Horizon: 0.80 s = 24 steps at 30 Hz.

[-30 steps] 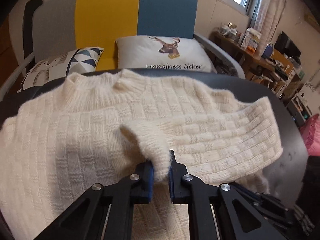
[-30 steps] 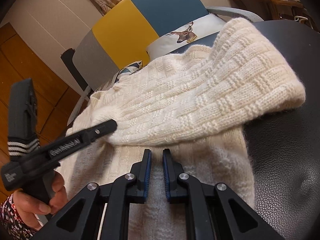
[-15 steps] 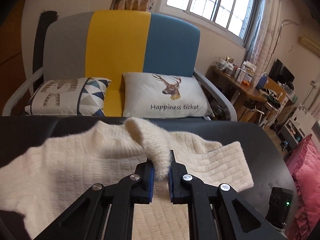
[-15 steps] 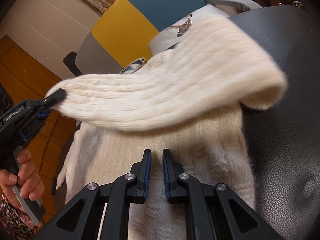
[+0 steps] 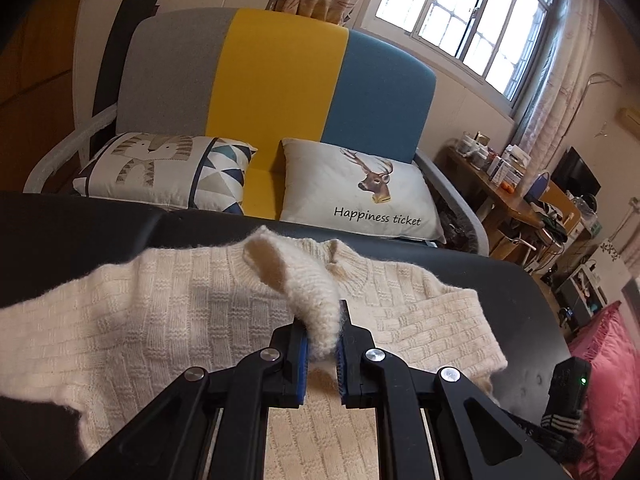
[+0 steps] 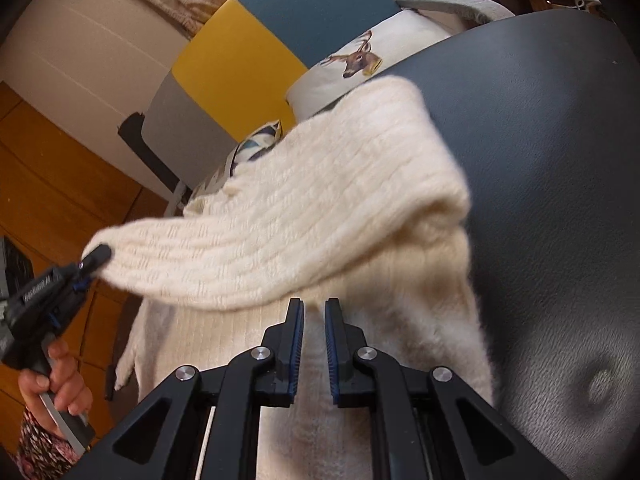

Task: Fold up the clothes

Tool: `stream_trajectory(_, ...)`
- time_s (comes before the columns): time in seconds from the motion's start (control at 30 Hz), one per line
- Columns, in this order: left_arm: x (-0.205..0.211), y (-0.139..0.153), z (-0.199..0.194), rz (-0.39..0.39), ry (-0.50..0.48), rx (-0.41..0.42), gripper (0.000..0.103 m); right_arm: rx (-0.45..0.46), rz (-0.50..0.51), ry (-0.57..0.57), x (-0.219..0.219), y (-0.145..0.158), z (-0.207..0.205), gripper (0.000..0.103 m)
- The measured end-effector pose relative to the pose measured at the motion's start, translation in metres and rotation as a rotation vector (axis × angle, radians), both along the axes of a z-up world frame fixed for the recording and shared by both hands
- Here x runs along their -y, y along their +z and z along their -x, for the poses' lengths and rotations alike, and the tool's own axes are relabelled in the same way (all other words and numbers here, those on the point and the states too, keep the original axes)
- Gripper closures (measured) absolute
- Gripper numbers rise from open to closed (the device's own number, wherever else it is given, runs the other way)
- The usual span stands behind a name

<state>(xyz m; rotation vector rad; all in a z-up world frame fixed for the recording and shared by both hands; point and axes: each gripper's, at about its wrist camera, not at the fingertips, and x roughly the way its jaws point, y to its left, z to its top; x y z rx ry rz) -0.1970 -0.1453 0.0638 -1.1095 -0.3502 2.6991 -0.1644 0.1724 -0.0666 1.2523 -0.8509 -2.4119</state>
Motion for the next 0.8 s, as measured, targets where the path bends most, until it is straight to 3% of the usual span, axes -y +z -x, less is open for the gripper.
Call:
stream_trajectory(0.27,-0.002,0.027,0.007,-0.040,-0.022,-0.031,0.092,0.007,-0.081,-0.031,-0.015,0.005,0.017,0.094)
stream_trajectory(0.47,0.002,0.024,0.010,-0.043,-0.013,-0.022,0.092,0.020,-0.107,-0.087,-0.029,0.005,0.020,0.094)
stream_trajectory(0.7,0.021,0.026,0.013,-0.110,0.025,-0.009,0.092,0.024,-0.141,-0.058,-0.022,0.007,0.019,0.093)
stream_trajectory(0.8,0.019,0.025,0.013,-0.096,0.018,-0.005,0.092,0.025,-0.156,-0.043,-0.019,0.008,0.018,0.093)
